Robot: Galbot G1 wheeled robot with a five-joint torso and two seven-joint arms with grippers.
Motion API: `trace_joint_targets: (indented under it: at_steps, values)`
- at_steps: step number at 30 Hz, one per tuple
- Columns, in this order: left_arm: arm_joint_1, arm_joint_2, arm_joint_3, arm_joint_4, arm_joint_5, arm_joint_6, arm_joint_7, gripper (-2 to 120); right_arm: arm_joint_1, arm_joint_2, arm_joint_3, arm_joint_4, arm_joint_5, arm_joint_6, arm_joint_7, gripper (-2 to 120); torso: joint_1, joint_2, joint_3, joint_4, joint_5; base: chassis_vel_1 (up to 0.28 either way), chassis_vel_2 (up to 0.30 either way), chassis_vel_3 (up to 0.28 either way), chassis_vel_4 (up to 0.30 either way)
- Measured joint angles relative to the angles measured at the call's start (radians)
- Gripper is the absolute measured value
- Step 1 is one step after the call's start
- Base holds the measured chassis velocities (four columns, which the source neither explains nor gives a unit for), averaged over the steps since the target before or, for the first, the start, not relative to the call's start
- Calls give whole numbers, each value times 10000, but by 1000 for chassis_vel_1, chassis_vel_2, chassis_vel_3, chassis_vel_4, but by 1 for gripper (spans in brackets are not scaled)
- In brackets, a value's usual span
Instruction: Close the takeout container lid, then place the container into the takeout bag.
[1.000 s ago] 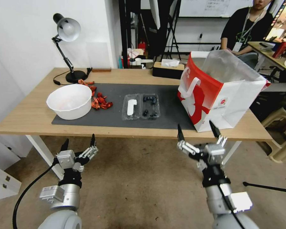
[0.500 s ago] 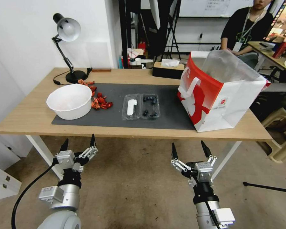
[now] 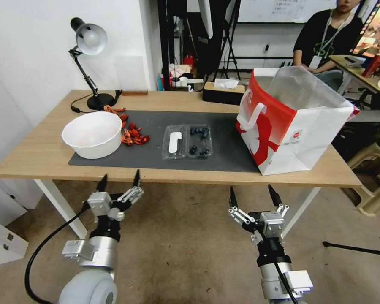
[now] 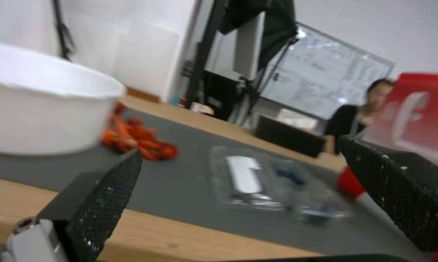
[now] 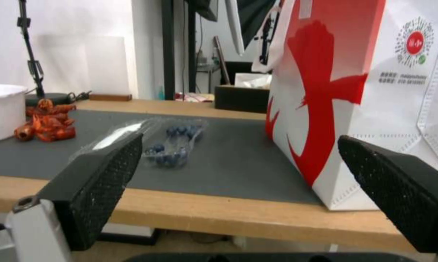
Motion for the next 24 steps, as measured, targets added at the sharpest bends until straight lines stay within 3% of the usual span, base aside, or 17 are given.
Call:
trace_joint_targets:
  at_steps: [2,4,6,7,9,11,12,15,19,20,22,23,24]
  values:
    - [-565,348,461,183,-1127,92,-68,100,-58,25,34,0,45,-18,0,100,1,-1,0,-3,1,0,0,0,0]
    - [-740,441,587,250,-1491,144,-96,100,-74,35,53,0,45,-19,0,100,0,-1,0,-3,1,0,0,0,0]
    - [-1421,734,1038,447,-2820,386,-266,100,-120,70,123,-3,45,-20,0,100,0,-1,0,-5,2,0,0,0,0]
    - [-1421,734,1038,447,-2820,386,-266,100,-120,70,123,-3,45,-20,0,100,0,-1,0,-5,2,0,0,0,0]
    - [-1935,950,1360,527,-4100,738,-581,100,-146,94,176,-27,45,-23,0,100,0,-1,1,-4,1,0,0,0,0]
    - [-2053,993,1437,527,-4437,848,-728,100,-149,100,190,-35,45,-25,0,100,1,-1,0,-4,2,0,0,0,0]
    - [-2304,1070,1599,528,-5182,1070,-1093,100,-156,115,216,-52,45,-31,0,100,0,-1,0,-1,3,0,0,0,0]
    - [-2519,1112,1721,528,-5775,1211,-1412,100,-161,123,242,-67,44,-35,0,100,0,-1,1,-2,3,0,0,0,0]
    - [-3147,1153,1985,528,-7419,1568,-2462,100,-201,147,290,-99,37,-42,0,100,1,-1,1,-2,2,0,0,0,0]
    - [-3147,1153,1985,528,-7419,1568,-2462,100,-201,147,290,-99,37,-42,0,100,1,-1,1,-2,2,0,0,0,0]
    - [-3604,1095,2069,524,-8461,1709,-3078,100,-233,168,313,-108,21,-43,0,100,0,-1,0,-4,3,0,0,0,0]
    - [-4117,985,2117,532,-9583,1816,-3753,100,-285,195,325,-108,-4,-47,0,100,0,-1,1,-3,3,0,0,0,0]
    - [-4117,985,2117,532,-9583,1816,-3753,100,-285,195,325,-108,-4,-47,0,100,0,-1,1,-3,3,0,0,0,0]
